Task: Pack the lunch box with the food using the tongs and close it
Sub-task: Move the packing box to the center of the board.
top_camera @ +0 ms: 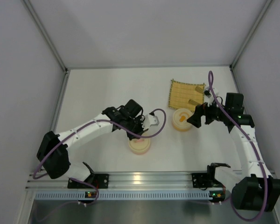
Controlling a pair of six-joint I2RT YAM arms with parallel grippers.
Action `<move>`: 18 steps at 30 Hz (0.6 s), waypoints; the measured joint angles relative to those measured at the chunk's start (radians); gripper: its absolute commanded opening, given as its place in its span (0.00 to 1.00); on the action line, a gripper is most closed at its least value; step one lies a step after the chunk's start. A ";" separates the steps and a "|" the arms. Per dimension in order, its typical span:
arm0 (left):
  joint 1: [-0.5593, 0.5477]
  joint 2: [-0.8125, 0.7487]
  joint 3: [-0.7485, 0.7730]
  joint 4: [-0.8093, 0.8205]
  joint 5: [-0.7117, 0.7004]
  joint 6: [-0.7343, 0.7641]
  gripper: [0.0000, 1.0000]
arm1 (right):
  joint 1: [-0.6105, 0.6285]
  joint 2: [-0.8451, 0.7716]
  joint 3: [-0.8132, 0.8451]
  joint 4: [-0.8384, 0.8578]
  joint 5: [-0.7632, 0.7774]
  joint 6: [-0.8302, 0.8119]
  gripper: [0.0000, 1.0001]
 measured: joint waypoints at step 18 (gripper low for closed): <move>-0.091 0.049 -0.080 0.020 -0.037 -0.001 0.04 | 0.000 0.025 0.000 0.000 -0.001 0.000 0.99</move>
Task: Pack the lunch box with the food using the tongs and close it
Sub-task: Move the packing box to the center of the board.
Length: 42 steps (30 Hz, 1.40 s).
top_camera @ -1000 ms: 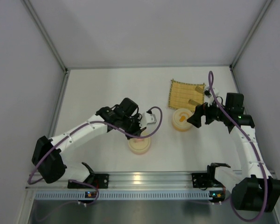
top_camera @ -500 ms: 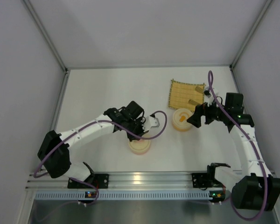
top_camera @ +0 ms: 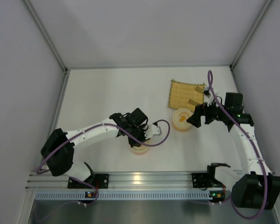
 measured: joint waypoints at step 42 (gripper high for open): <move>0.595 -0.054 0.382 -0.207 0.470 -0.207 0.15 | -0.029 0.757 0.355 0.056 -0.044 0.075 0.45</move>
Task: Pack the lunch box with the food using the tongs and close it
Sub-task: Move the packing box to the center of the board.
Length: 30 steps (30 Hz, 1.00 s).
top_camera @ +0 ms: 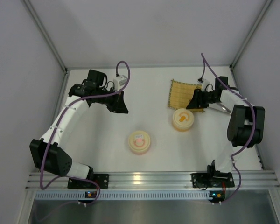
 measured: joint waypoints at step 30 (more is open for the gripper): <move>0.003 -0.003 -0.142 0.076 -0.052 -0.023 0.27 | 0.288 -0.029 -0.135 -0.023 -0.065 -0.125 0.13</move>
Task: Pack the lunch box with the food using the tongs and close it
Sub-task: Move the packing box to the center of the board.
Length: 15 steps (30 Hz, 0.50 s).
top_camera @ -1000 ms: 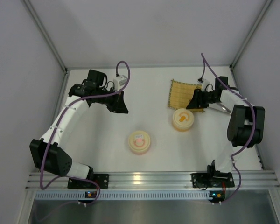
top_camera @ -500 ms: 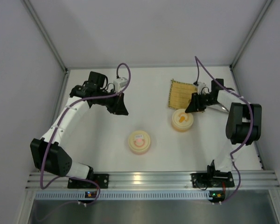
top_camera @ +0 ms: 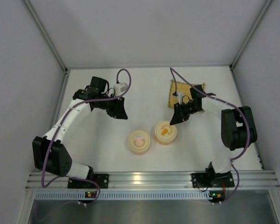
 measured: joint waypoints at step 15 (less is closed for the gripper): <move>0.025 0.000 -0.031 0.043 -0.008 -0.033 0.28 | 0.072 -0.021 -0.020 -0.064 -0.017 -0.144 0.07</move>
